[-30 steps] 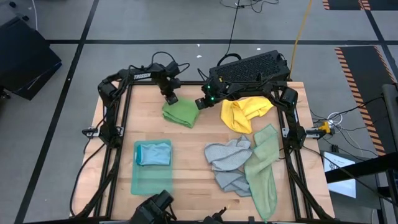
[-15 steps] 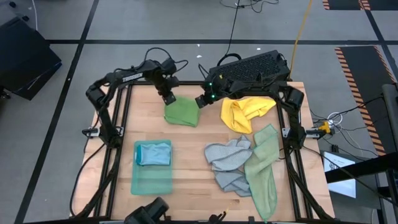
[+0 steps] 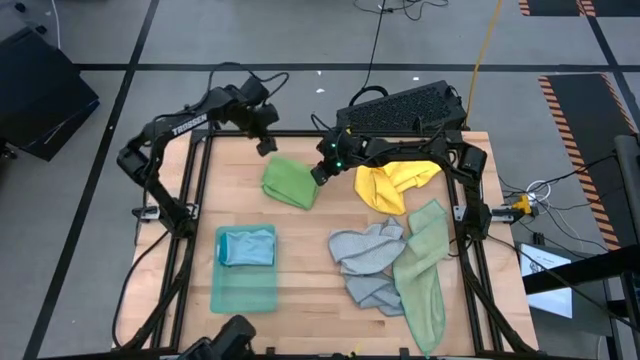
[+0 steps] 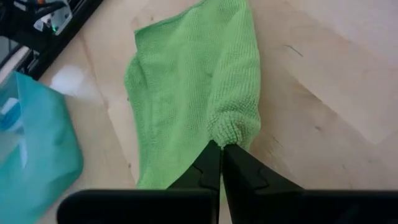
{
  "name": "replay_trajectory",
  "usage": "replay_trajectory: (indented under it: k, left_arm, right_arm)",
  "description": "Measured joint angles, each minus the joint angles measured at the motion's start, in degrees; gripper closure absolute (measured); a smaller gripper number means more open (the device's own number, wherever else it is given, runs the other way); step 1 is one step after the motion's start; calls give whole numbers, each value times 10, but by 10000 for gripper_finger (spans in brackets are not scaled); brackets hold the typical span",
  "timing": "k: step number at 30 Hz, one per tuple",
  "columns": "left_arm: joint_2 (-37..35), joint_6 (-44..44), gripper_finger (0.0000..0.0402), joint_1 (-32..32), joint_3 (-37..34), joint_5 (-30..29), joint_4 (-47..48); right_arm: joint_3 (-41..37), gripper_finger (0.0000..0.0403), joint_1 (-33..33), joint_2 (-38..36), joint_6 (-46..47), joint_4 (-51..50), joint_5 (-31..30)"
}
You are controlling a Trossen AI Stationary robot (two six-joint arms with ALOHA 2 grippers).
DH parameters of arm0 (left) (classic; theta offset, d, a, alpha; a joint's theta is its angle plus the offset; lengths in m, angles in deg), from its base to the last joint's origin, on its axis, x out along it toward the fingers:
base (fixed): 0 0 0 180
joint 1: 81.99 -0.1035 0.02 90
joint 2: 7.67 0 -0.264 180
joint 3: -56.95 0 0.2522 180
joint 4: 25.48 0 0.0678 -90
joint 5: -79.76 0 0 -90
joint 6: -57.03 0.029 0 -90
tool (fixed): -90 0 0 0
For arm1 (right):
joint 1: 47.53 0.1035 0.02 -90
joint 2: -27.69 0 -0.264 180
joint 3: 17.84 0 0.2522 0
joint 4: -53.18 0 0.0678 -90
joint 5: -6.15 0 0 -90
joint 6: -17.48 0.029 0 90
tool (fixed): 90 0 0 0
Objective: Fold microfiber towels
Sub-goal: Fold the green microfiber cloth
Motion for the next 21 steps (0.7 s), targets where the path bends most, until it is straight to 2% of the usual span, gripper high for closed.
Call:
replay_trajectory:
  k: [7,9,11,16,21]
  left_arm:
    - [85,107,84,21,0,-13,-95]
    - [112,156,94,25,0,-23,-84]
    - [135,184,103,33,0,-59,-70]
    - [159,145,109,55,0,-103,-72]
    - [161,151,109,77,0,-108,-113]
  right_arm:
    - [0,401,0,0,-25,0,2]
    - [0,401,0,0,-25,0,2]
    - [0,401,0,0,-25,0,2]
    - [0,401,2,0,-18,0,4]
    - [0,401,9,0,-24,0,5]
